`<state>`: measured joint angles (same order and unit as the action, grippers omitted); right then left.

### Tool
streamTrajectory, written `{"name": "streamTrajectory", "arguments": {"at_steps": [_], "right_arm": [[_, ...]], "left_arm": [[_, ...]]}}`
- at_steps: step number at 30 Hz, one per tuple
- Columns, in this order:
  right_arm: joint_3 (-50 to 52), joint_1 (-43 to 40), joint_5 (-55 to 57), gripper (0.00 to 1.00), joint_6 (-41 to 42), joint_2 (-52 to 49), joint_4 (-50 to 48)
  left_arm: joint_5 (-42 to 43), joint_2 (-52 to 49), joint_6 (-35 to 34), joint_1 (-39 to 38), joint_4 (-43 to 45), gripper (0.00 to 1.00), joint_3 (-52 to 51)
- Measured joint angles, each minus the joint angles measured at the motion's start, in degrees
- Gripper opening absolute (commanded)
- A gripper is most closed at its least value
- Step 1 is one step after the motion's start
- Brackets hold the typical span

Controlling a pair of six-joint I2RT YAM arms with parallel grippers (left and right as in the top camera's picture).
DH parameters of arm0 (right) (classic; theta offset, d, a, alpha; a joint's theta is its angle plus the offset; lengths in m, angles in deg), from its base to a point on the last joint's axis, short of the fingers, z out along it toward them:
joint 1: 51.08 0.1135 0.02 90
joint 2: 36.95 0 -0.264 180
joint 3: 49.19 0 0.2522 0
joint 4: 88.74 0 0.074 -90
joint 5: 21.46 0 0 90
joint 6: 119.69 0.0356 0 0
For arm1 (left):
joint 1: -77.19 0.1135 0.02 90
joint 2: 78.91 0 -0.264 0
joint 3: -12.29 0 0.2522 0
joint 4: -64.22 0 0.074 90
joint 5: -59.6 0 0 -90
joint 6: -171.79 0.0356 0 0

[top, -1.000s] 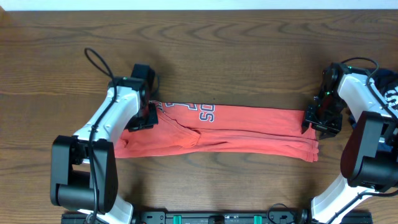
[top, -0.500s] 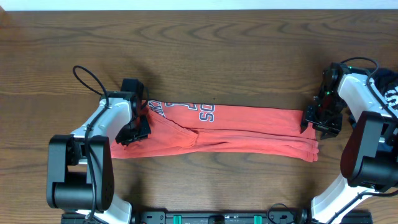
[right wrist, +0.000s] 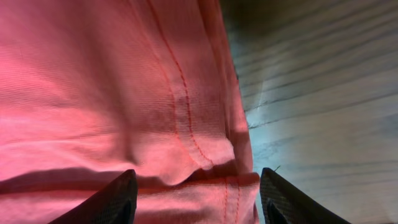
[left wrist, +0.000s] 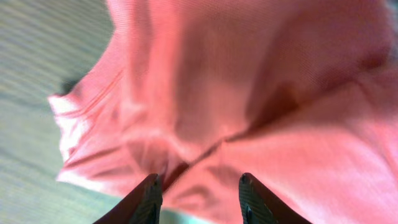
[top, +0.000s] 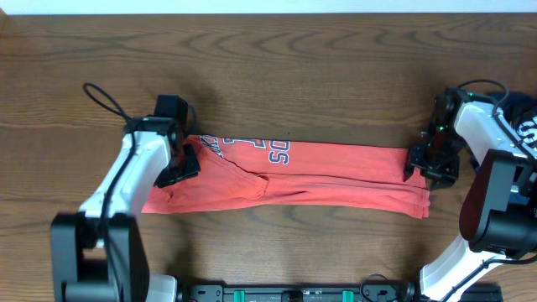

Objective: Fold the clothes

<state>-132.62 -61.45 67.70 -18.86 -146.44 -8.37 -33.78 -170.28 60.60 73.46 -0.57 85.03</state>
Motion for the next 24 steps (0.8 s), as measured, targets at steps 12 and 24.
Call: {"name": "streamTrajectory", "arguments": {"at_steps": [12, 24], "right_arm": [[10.16, -0.11, 0.07, 0.56, -1.14, 4.13, -11.87], [11.3, -0.26, -2.97, 0.01, -1.03, 5.42, -16.2]], "left_arm": [[0.0, 5.66, 0.0, 0.0, -2.54, 0.44, 0.04], [0.0, 5.66, 0.0, 0.0, -2.54, 0.44, 0.04]]}}
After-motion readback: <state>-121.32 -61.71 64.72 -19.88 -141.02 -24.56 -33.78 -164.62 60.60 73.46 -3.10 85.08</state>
